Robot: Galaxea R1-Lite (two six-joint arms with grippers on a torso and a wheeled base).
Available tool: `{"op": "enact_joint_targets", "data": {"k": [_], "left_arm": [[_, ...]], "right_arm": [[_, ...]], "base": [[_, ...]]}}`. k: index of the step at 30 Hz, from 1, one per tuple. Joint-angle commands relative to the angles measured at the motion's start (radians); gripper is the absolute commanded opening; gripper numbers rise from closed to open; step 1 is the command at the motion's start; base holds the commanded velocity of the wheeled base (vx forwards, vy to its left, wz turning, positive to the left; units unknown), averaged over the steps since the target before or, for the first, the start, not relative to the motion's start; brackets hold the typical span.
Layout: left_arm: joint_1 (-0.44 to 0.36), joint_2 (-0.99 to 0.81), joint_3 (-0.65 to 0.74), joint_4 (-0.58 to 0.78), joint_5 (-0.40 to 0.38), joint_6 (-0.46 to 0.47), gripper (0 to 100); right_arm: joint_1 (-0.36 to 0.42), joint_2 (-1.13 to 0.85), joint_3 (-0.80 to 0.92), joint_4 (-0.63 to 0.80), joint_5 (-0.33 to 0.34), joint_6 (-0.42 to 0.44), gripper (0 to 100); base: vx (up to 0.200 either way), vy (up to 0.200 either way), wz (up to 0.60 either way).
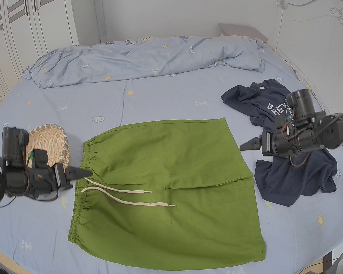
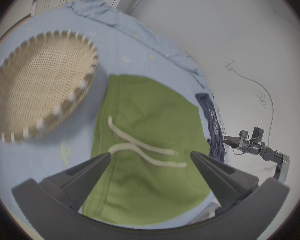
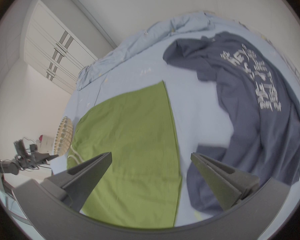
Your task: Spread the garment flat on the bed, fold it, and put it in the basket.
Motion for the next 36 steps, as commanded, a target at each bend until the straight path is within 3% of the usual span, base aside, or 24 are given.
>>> {"op": "enact_joint_targets", "data": {"k": [1, 2, 5, 6, 7, 8, 13, 16, 17, 18, 29, 36], "left_arm": [[0.006, -0.187, 0.281, 0.001, -0.076, -0.017, 100], [0.006, -0.187, 0.281, 0.001, -0.076, -0.017, 100], [0.043, -0.236, 0.356, 0.001, -0.236, -0.025, 100], [0.043, -0.236, 0.356, 0.001, -0.236, -0.025, 100], [0.094, -0.261, 0.389, 0.001, -0.317, -0.016, 100], [0.109, -0.265, 0.396, 0.001, -0.337, -0.016, 100], [0.127, -0.221, 0.445, 0.004, -0.343, 0.035, 100], [0.140, -0.164, 0.481, 0.039, -0.339, 0.216, 100], [0.140, -0.164, 0.481, 0.039, -0.339, 0.216, 100], [0.163, -0.136, 0.479, 0.078, -0.336, 0.277, 100], [0.291, 0.129, 0.406, 0.044, -0.330, 0.296, 100], [0.318, 0.193, 0.398, 0.019, -0.328, 0.319, 100]], "right_arm": [[-0.010, -0.210, 0.256, -0.003, 0.083, 0.067, 100], [-0.010, -0.210, 0.256, -0.003, 0.083, 0.067, 100], [-0.012, -0.222, 0.268, -0.002, 0.085, 0.070, 100], [-0.012, -0.222, 0.268, -0.002, 0.085, 0.070, 100], [-0.010, -0.224, 0.282, -0.003, 0.085, 0.069, 100], [-0.007, -0.224, 0.285, -0.003, 0.085, 0.067, 100], [0.001, -0.222, 0.290, -0.002, 0.085, 0.070, 100], [0.008, -0.224, 0.299, -0.003, 0.083, 0.070, 100], [0.008, -0.222, 0.299, -0.003, 0.083, 0.070, 100], [0.008, -0.222, 0.299, -0.003, 0.083, 0.070, 100], [0.008, -0.216, 0.301, -0.003, 0.081, 0.069, 100], [0.010, -0.216, 0.301, -0.003, 0.083, 0.069, 100]], "base": [[0.000, 0.000, 0.00], [0.000, 0.000, 0.00], [0.000, 0.000, 0.00], [0.000, 0.000, 0.00], [0.000, 0.000, 0.00], [0.000, 0.000, 0.00], [0.000, 0.000, 0.00], [0.000, 0.000, 0.00], [0.000, 0.000, 0.00], [0.000, 0.000, 0.00], [0.000, 0.000, 0.00], [0.000, 0.000, 0.00]]}}
